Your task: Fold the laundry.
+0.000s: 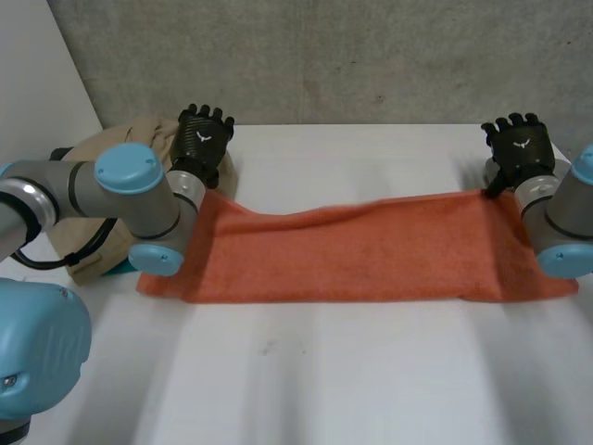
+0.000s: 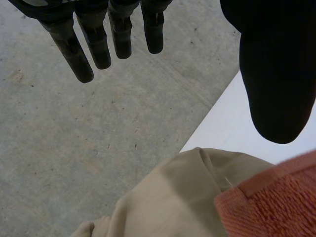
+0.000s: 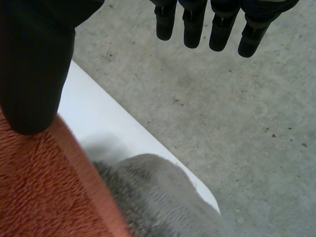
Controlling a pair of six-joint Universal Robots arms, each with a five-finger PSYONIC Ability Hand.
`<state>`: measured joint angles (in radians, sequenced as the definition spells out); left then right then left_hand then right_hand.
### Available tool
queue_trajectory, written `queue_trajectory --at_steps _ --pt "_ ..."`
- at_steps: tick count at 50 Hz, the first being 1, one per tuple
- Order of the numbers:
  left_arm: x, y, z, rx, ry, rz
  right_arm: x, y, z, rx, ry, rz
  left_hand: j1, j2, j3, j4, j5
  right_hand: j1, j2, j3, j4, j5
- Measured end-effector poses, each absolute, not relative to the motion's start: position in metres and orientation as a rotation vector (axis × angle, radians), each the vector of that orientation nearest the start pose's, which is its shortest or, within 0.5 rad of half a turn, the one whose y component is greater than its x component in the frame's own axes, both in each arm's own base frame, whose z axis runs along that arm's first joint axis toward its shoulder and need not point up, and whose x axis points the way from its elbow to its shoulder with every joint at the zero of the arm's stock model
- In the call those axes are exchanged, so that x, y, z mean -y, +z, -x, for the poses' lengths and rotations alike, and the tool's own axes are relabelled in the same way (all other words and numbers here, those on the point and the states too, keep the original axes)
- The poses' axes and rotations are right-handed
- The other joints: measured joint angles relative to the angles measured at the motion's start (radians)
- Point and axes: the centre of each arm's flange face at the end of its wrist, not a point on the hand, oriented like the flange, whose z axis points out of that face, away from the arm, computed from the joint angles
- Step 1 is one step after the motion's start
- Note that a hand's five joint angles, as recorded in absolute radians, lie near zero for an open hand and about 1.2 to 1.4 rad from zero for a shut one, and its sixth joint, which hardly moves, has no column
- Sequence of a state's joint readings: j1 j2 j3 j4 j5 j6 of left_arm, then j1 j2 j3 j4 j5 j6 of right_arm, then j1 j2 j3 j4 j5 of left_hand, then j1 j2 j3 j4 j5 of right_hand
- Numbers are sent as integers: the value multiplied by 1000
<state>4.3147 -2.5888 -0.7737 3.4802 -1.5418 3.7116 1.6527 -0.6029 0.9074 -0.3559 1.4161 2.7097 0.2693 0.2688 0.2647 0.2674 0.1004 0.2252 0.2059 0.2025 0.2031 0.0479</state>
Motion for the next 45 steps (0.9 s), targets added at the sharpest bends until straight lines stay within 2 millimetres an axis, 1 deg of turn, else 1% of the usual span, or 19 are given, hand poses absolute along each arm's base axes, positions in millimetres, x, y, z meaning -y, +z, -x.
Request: queue_trajectory --at_steps 4,9,13,14,16,18,21,23,25,29,32,33,34,36,37,39,40,44,45 --pt "417 171 320 -1781 -2264 -955 476 163 -185 -2164 -2336 760 0 0 0 0 0 0 0 0 0 0" --pt "396 191 315 -1797 -2257 -968 450 188 -182 -2212 -2203 819 -4 -2 -2 -2 -4 0 0 0 0 0" --pt "373 209 308 -1814 -2250 -981 426 202 -165 -2298 -2068 854 -4 -5 -2 -5 -21 0 0 0 0 0" --pt "370 210 306 -1817 -2249 -982 424 203 -164 -2306 -2057 855 -4 -5 -2 -6 -21 0 0 0 0 0" --pt "355 217 301 -1838 -2241 -989 409 201 -145 -2399 -1954 867 -4 -6 -2 -6 -21 3 7 7 8 4" --pt "346 219 297 -1855 -2237 -992 402 197 -137 -2442 -1907 873 -4 -7 -2 -7 -21 8 21 24 25 13" --pt "330 220 292 -1900 -2232 -991 387 181 -117 -2552 -1787 897 -4 -7 -2 -7 -22 67 87 94 90 76" --pt "324 220 290 -1925 -2232 -988 383 174 -111 -2585 -1749 907 -4 -7 -2 -7 -22 97 118 125 123 108" --pt "315 217 288 -1964 -2231 -985 377 162 -99 -2634 -1692 924 -4 -7 -2 -7 -22 127 138 151 151 138" --pt "305 211 287 -2016 -2225 -988 373 146 -86 -2665 -1646 933 -4 -7 -2 -7 -22 138 141 164 166 154" --pt "300 207 288 -2039 -2217 -998 373 138 -81 -2662 -1641 934 -4 -7 -2 -7 -22 193 183 210 209 198" --pt "298 205 289 -2046 -2213 -1003 374 133 -79 -2659 -1640 933 -4 -7 -2 -7 -22 306 317 328 321 305" --pt "298 204 289 -2048 -2212 -1005 375 132 -79 -2658 -1642 933 -4 -7 -2 -7 -22 328 341 349 348 331" --pt "296 202 290 -2055 -2206 -1013 377 128 -76 -2656 -1656 928 -4 -7 -2 -7 -22 591 596 595 595 570" --pt "295 201 290 -2057 -2202 -1017 380 126 -73 -2660 -1676 919 -4 -7 -2 -7 -22 787 822 798 800 767" --pt "294 200 290 -2059 -2199 -1020 385 125 -65 -2675 -1714 900 -4 -7 -2 -7 -22 878 944 937 940 896" --pt "294 200 290 -2059 -2199 -1021 387 126 -60 -2687 -1739 888 -4 -7 -2 -7 -22 878 965 963 968 908" --pt "291 206 288 -2046 -2213 -1015 397 134 -35 -2741 -1854 848 -4 -7 -2 -7 -22 878 968 979 988 910" --pt "290 209 287 -2039 -2220 -1010 400 139 -27 -2759 -1896 843 -4 -7 -2 -7 -22 878 968 980 990 910"
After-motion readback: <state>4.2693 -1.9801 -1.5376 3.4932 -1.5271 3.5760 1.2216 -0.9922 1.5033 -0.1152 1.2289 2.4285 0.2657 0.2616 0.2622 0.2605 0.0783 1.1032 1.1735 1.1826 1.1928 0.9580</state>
